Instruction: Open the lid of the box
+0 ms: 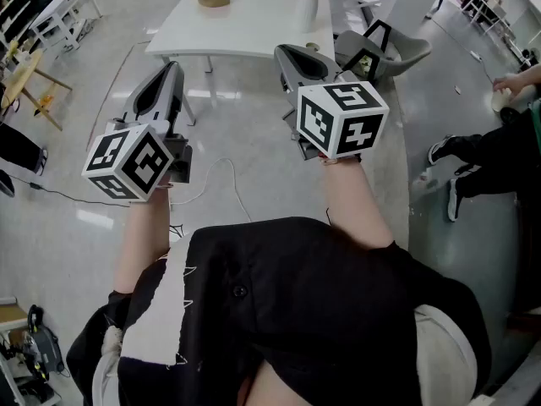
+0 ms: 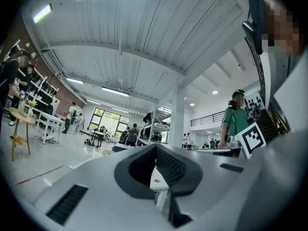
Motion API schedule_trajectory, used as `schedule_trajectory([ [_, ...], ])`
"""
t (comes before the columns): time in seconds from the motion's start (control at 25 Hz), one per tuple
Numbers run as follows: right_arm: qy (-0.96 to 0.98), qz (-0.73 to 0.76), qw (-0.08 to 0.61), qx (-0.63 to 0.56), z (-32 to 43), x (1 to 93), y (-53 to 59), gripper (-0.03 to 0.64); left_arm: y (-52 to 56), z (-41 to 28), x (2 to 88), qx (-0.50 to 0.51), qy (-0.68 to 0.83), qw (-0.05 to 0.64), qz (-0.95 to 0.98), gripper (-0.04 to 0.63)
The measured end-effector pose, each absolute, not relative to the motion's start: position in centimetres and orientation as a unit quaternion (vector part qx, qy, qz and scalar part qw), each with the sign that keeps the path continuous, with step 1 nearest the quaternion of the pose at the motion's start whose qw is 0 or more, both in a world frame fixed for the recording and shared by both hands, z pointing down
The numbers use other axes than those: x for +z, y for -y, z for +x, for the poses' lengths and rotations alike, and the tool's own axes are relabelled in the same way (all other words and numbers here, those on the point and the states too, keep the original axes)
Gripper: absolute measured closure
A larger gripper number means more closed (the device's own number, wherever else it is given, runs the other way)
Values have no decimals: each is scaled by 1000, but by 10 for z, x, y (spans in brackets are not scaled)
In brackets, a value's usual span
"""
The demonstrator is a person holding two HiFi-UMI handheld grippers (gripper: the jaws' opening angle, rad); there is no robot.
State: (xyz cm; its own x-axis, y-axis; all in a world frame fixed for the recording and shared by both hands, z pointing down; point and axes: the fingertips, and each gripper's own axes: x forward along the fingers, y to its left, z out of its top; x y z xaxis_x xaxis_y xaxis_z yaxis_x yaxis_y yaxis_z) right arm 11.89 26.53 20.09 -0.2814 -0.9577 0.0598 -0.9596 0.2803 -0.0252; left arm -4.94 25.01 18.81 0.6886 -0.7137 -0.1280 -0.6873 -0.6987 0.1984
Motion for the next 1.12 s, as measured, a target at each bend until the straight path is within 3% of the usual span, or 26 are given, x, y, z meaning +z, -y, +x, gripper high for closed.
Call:
schedule_trajectory([
  [0.56,823,565,10,63,138,227,-255,613,-257,-37,203,-111,405,85,904,586],
  [1.12,828,555,6,80,106,260,-195,612,-198,-66,240,-115,412,121,896,586],
])
